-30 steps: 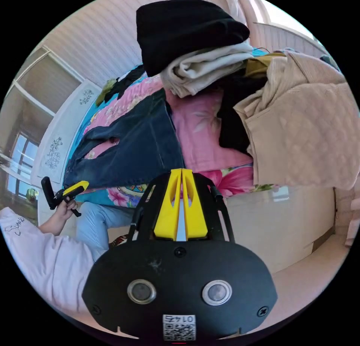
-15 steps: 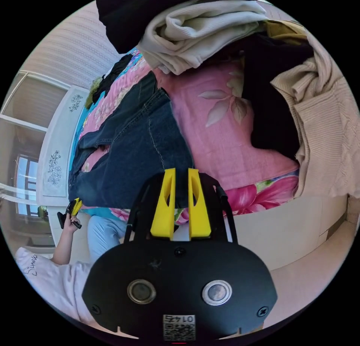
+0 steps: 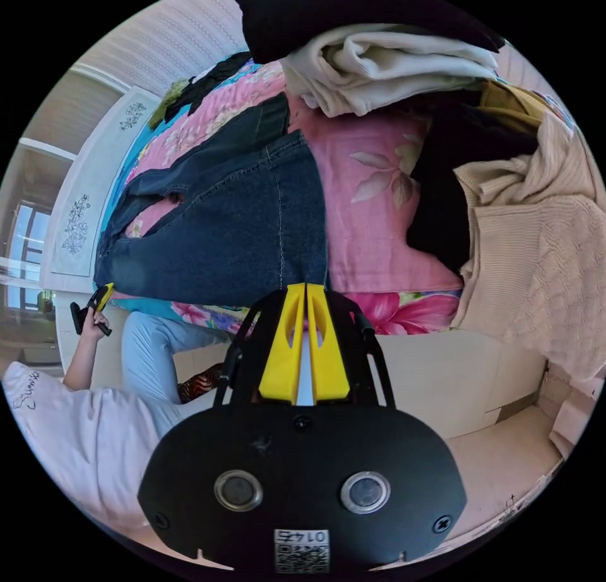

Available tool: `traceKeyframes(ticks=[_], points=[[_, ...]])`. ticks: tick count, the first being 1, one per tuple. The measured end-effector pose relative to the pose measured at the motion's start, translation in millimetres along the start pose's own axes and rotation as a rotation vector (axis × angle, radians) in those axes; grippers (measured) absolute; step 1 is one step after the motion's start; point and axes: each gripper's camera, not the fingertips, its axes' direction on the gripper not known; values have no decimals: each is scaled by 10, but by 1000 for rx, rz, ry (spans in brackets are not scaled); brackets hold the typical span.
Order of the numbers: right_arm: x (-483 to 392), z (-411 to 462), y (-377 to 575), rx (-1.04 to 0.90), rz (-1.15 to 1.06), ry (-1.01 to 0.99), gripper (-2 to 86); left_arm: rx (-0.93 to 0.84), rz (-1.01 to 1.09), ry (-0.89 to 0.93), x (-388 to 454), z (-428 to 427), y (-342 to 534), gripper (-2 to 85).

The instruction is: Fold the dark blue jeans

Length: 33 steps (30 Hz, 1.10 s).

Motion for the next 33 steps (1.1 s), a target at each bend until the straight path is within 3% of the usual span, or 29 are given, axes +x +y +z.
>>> traceKeyframes(ticks=[4,6,9,12,14,16,22,28,32,33], points=[[-117,92,-27,-28,-9,49,2,-7,-28,118,-31,-4,117,32],[-210,-12,-14,45,-8,151,7,17,12,93,87,-133,171,40],[-431,-257,11,254,-40,208,20,-1,266,-88,734,-270,156,44],[-651,-294,-179,416,-138,99,40,-10,623,-259,1725,-29,96,53],[-719,-185,-426,453,-182,4,54,28,833,-296,2360,295,113,59],[-739,-5,-712,449,-196,-47,84,46,1013,-208,3120,890,129,64],[-780,658,-1204,285,-235,2,120,-136,1239,56,4899,2659,191,72],[-780,725,-1245,260,-227,-65,107,-234,1467,-148,6170,4165,608,78],[-948,751,-1178,270,-275,-33,97,-375,1529,-254,6398,4827,895,79],[-996,756,-1165,272,-279,-15,93,-340,1539,-253,6414,4887,976,76]])
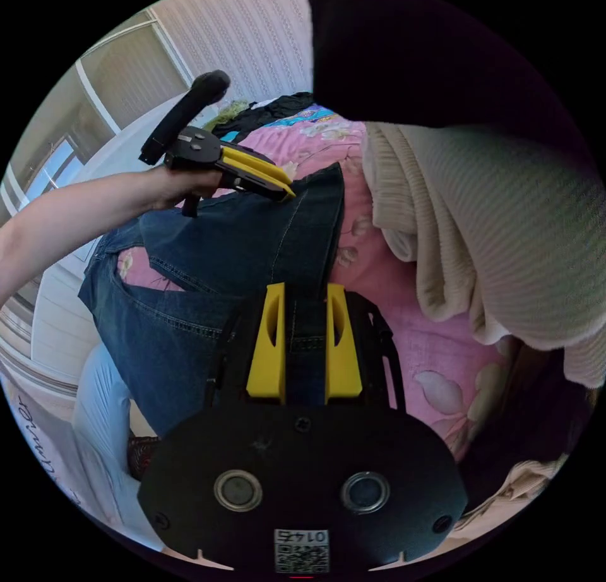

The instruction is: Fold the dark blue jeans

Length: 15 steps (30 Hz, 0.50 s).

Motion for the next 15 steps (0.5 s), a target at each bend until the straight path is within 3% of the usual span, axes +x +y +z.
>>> traceKeyframes(ticks=[8,12,15], points=[[-235,-171,41,87,-56,50,19,24,11,17,-36,-157,-250,3],[-388,-389,110,245,-83,111,6,104,-44,-157,-195,-351,-505,-4],[-435,-228,25,173,-84,154,4,69,-122,-94,-484,-199,-512,-3]])
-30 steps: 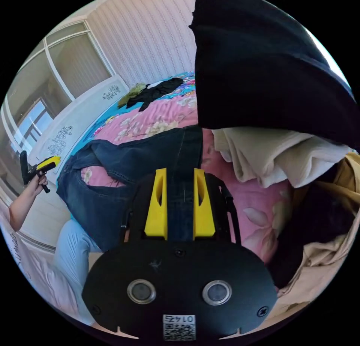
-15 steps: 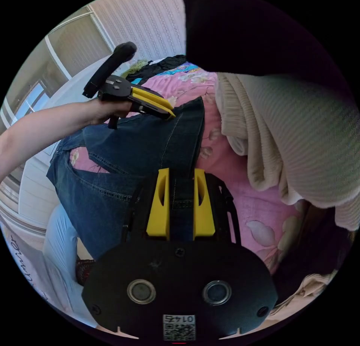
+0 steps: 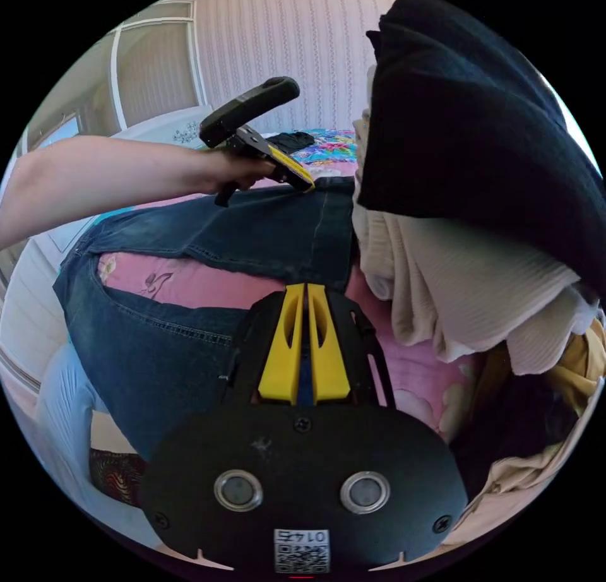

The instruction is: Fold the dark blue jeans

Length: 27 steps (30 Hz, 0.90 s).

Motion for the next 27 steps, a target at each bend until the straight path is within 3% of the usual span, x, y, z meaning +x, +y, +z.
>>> traceKeyframes(ticks=[8,14,17,22,25,27], points=[[-10,145,-72,-87,12,-27,17,16,-51,89,-468,-121,344,8],[42,-1,-74,-13,42,-45,52,190,-107,211,-1116,-1543,1452,7],[-81,-74,-89,12,-22,-17,61,196,-217,254,-1363,-2304,2734,4],[-596,-410,-30,77,-184,65,63,105,-774,244,-1772,-3217,5719,-8],[-836,-662,158,60,-175,74,74,108,-1075,180,-1816,-3654,7073,-8],[-831,-865,445,53,-103,-26,116,110,-1216,90,-1854,-3879,7649,-7]])
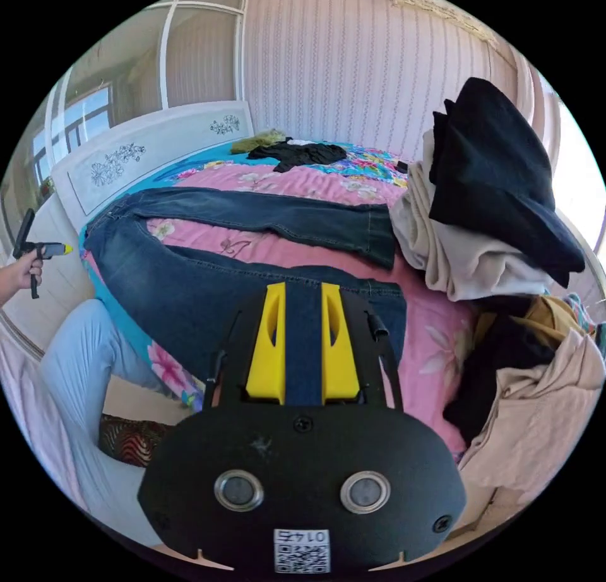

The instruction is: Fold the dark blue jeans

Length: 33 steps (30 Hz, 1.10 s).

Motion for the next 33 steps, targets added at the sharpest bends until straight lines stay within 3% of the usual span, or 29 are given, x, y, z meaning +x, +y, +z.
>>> traceKeyframes(ticks=[5,11,18,22,24,28,33], points=[[380,-264,504,-125,295,-35,205,112,-171,-8,-944,-404,-37,22],[988,-352,732,-208,603,59,208,209,-314,-1,-1943,-702,-493,79],[1208,236,735,-330,808,-140,176,272,-685,208,-3147,-773,-740,90],[1194,223,509,-335,788,-99,110,234,-704,227,-3435,-814,-900,80],[1185,229,360,-336,748,-169,82,224,-691,231,-3533,-887,-951,47],[1087,145,65,-356,642,-144,60,305,-734,470,-3877,-1184,-914,-4],[685,-80,-720,-401,247,54,54,361,-571,440,-3999,-1789,-1112,-9]])
